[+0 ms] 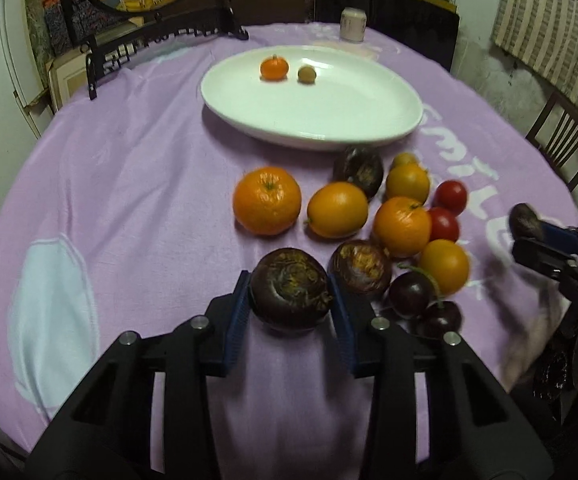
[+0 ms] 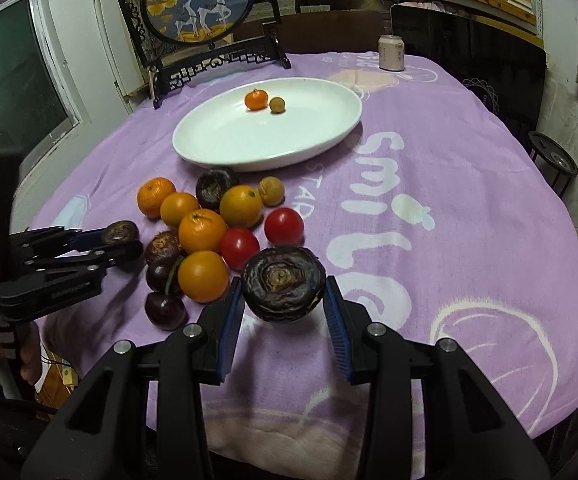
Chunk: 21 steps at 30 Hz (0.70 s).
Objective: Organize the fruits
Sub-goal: 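Grasp a mangosteen with each tool from the fruit cluster, then carry both mangosteens to the plate and release them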
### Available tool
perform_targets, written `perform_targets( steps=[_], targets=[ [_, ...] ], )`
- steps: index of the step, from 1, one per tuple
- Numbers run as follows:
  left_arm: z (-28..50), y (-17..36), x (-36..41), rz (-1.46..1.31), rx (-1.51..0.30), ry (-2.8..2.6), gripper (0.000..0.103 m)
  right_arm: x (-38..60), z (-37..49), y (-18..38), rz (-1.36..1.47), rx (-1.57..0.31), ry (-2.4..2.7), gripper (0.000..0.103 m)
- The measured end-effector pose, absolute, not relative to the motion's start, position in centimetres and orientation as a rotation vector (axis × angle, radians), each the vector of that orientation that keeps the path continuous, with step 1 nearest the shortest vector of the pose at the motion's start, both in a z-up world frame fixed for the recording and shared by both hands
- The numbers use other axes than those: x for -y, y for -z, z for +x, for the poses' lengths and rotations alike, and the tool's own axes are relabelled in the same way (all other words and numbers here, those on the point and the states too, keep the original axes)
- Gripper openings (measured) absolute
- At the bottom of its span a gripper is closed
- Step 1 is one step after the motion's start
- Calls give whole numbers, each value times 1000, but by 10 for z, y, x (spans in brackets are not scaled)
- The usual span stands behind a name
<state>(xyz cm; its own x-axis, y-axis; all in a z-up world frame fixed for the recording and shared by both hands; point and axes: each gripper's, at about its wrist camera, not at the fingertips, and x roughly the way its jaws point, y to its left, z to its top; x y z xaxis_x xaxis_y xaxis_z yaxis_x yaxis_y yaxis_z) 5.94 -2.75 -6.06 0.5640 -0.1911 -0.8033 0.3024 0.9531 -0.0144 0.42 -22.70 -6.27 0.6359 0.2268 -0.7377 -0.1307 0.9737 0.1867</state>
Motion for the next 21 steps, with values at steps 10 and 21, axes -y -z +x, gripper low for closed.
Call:
perform_targets(
  steps=[10,21],
  targets=[
    [70,32,29,118,-895,318,39,226,21,59,117,-861,-204,40],
    [210,-9,33,88,-927,263,39,213,133,7,41,-795,-279,40]
  ],
)
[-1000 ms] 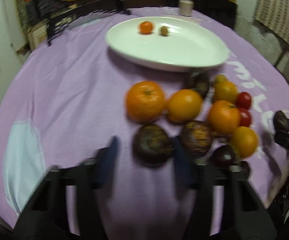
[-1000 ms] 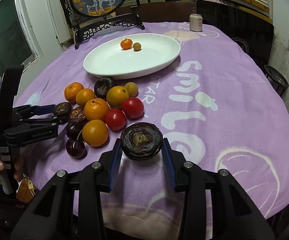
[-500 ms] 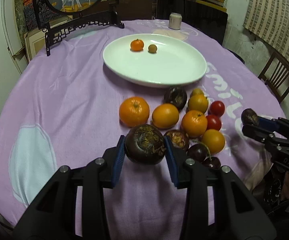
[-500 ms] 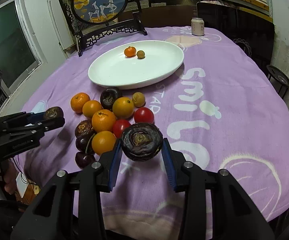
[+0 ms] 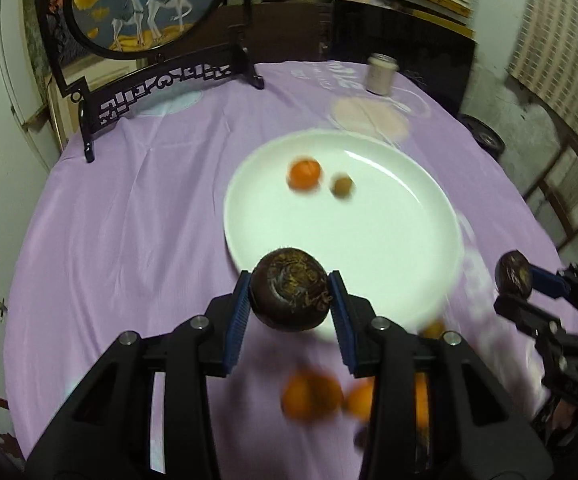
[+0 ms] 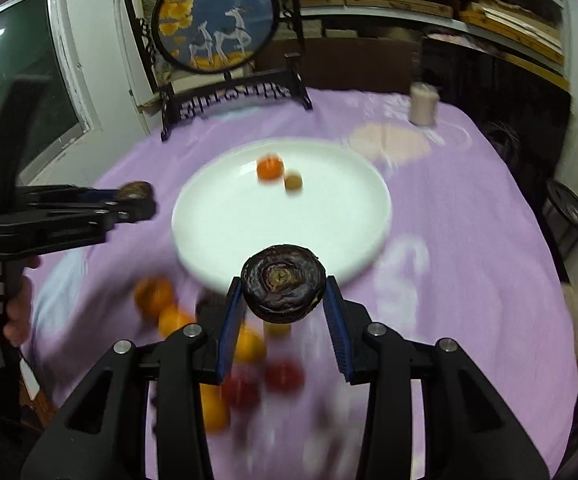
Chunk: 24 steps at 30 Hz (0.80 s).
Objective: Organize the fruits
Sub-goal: 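Carry both mangosteens to the plate and release them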
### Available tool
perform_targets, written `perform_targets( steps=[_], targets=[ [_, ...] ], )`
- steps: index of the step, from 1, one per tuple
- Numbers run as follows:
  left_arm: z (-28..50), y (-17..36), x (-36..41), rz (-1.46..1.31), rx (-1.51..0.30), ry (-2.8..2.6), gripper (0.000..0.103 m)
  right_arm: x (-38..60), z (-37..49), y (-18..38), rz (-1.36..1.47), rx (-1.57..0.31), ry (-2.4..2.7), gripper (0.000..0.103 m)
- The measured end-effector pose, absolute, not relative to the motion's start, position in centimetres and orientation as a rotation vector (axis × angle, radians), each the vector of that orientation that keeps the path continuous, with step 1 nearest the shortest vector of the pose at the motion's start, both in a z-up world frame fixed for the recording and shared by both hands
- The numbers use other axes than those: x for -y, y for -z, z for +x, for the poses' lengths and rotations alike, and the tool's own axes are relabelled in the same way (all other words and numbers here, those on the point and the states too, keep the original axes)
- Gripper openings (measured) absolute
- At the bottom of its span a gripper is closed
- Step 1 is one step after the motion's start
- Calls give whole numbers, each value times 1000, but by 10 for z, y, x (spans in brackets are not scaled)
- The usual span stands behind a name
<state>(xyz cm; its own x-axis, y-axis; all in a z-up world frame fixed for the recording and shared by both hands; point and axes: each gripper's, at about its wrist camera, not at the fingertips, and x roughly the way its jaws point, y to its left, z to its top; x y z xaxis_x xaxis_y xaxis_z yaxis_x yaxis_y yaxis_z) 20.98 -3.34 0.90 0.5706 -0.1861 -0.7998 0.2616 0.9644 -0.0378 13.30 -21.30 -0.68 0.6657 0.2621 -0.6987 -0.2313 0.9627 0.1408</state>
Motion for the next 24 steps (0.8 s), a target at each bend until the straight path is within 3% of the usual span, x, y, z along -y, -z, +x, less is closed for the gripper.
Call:
perform_targets(
  steps=[9,17,19,20,21,24],
  targets=[
    [324,27,64,46,-1051,230,39,210,280,56,36,-991,-251,40],
    [351,55,68,38,-1121,233,40,208,303,77,29,-1047,-249,41],
    [354,54,66,28,-1113,227,50,206,304,75,-1,-1046,-236,48],
    [352,50,64,27,-1097,219,66,206,302,72,-14,-1034,-226,52],
    [349,45,63,29,-1075,210,73,206,295,65,-30,-1011,-212,56],
    [323,23,55,31,-1014,226,75,210,274,45,-35,-970,-221,60]
  ],
)
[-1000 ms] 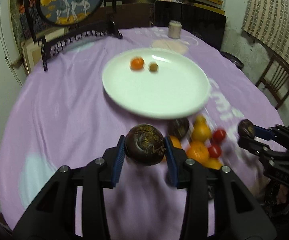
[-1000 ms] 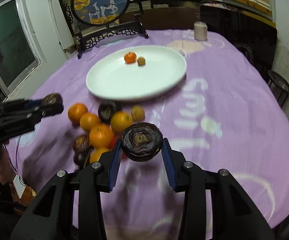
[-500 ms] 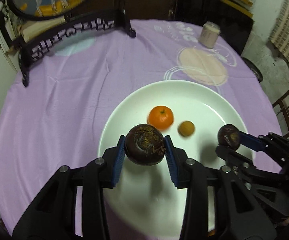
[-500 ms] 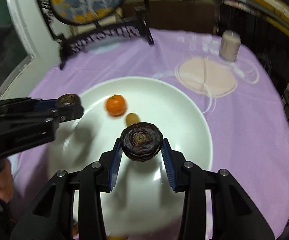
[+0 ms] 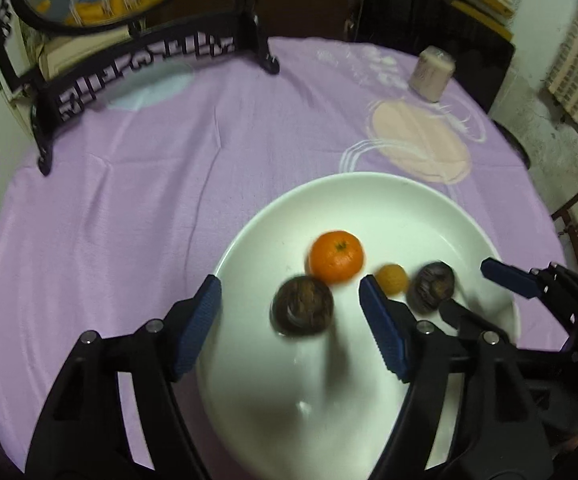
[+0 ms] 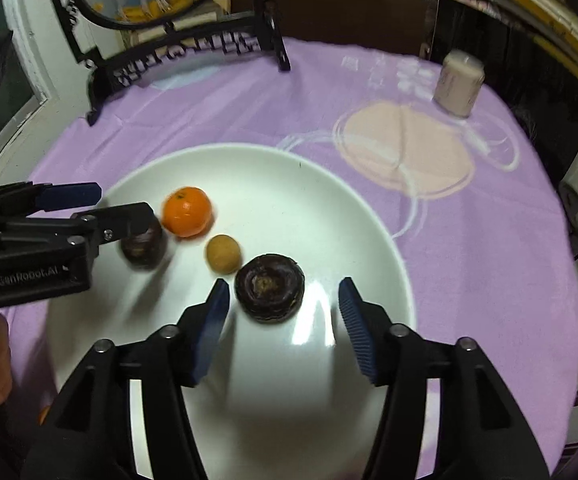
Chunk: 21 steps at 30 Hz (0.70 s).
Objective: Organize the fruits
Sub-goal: 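Carry both mangosteens to the plate and release them, then grasp a cherry with the left tool while the right tool grasps an orange tomato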
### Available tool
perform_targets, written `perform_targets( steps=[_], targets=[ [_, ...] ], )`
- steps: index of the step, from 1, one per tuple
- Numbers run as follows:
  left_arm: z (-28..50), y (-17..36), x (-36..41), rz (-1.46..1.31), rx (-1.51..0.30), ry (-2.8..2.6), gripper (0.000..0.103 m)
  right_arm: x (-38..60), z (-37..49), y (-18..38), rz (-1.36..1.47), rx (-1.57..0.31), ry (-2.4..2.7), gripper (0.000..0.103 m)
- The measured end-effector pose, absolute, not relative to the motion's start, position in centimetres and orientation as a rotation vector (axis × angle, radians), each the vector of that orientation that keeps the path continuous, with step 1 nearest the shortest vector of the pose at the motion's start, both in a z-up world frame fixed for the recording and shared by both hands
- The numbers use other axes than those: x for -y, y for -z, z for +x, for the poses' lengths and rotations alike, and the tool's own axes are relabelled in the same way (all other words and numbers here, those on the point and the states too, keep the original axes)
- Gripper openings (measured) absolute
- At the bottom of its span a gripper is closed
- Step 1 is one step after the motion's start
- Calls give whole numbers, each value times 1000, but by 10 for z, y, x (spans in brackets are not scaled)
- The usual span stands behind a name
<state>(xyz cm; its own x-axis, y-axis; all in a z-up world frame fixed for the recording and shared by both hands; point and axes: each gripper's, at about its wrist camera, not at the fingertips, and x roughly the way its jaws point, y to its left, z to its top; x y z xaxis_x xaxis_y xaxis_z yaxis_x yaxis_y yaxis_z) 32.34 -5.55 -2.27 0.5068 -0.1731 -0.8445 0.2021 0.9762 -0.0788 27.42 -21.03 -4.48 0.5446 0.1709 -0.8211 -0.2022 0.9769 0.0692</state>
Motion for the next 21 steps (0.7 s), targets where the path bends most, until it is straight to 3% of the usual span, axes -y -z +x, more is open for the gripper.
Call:
perform_targets(
  steps=[3,5,7,9,21],
  targets=[
    [286,4,45,22,-953,229,89,215,234,25,-14,-933,-236,61],
    [248,-5,39,50,-901,193,91,216,201,17,1,-907,-235,62],
    [210,-7,33,46,-871,176,94,214,158,14,13,-855,-217,71],
    [171,-4,25,10,-841,181,98,212,118,18,36,-806,-194,71],
    [81,8,19,20,-833,195,98,204,48,16,63,-787,-173,72]
  ],
)
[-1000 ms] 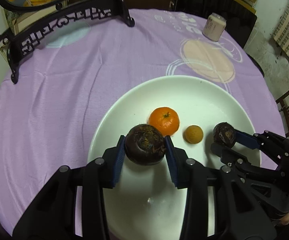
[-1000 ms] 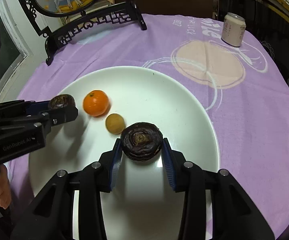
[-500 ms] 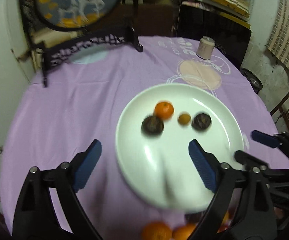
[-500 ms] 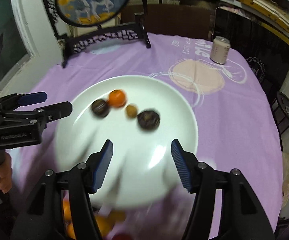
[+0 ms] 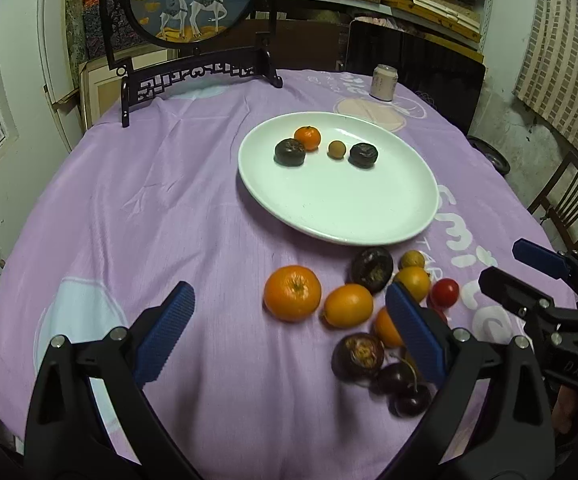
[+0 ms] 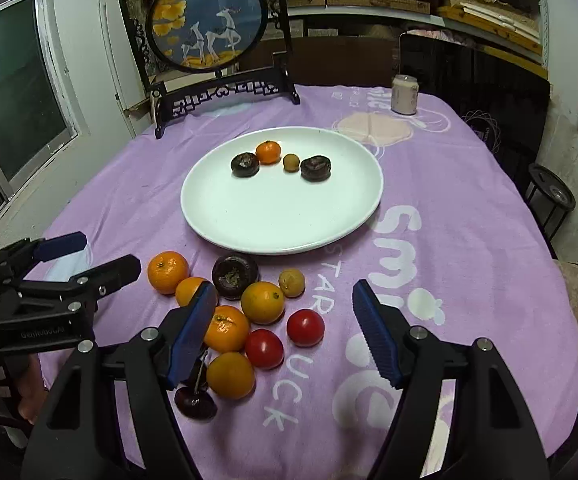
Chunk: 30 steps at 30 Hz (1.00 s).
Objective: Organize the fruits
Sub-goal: 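Grasp a cherry with the left tool while the right tool grasps an orange tomato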
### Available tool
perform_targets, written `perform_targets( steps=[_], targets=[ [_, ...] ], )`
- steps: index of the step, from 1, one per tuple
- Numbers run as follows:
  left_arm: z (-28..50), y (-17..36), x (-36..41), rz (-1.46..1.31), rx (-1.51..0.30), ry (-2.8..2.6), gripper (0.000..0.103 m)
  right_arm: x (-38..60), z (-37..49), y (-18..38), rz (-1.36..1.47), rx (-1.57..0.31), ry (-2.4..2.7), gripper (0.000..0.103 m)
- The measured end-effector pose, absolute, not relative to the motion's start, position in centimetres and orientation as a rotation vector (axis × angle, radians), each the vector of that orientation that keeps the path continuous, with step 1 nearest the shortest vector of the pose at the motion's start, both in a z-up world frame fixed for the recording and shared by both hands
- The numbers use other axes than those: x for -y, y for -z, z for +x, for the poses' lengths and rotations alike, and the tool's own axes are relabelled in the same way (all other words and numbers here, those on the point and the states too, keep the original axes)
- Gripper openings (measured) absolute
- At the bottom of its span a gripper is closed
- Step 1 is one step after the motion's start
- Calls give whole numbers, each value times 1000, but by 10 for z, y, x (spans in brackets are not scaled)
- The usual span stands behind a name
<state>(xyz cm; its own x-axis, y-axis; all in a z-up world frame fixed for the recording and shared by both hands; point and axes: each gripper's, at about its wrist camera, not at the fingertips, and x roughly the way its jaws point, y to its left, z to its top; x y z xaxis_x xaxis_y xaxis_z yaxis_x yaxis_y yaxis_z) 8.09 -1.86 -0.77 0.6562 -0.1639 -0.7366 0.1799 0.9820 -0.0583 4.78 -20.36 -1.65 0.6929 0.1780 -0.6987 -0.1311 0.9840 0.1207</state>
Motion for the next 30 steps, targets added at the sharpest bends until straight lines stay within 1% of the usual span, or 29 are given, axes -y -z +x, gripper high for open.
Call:
perform_targets(
  steps=[2,3,4,6,13,14,15,16,19,22,23,24,25,30],
  targets=[
    [77,8,16,24,-832,191,98,205,40,17,55,-786,-163,72],
    [73,9,13,29,-831,180,98,207,37,18,52,-787,-160,74],
    [72,11,11,32,-832,172,98,208,32,20,50,-790,-156,81],
    [68,16,5,39,-837,157,98,208,23,26,42,-797,-149,89],
    [51,35,-6,57,-879,164,98,194,3,51,21,-829,-219,89],
    [49,38,-6,66,-888,164,98,191,3,56,11,-841,-230,82],
    [48,41,-6,69,-896,166,98,189,5,59,4,-853,-240,68],
    [46,43,-7,70,-902,166,98,186,7,63,3,-869,-256,60],
    [43,46,-9,61,-916,181,98,182,15,74,29,-902,-297,54],
    [38,47,-5,63,-921,209,98,174,27,83,36,-920,-328,52],
    [36,47,-3,68,-921,213,98,170,34,89,30,-929,-339,48],
    [35,47,-1,72,-921,217,98,167,38,94,33,-945,-352,40],
    [33,47,1,74,-924,221,98,165,40,97,36,-953,-361,36],
    [26,48,11,83,-943,246,98,177,19,78,36,-909,-311,35]
  ],
)
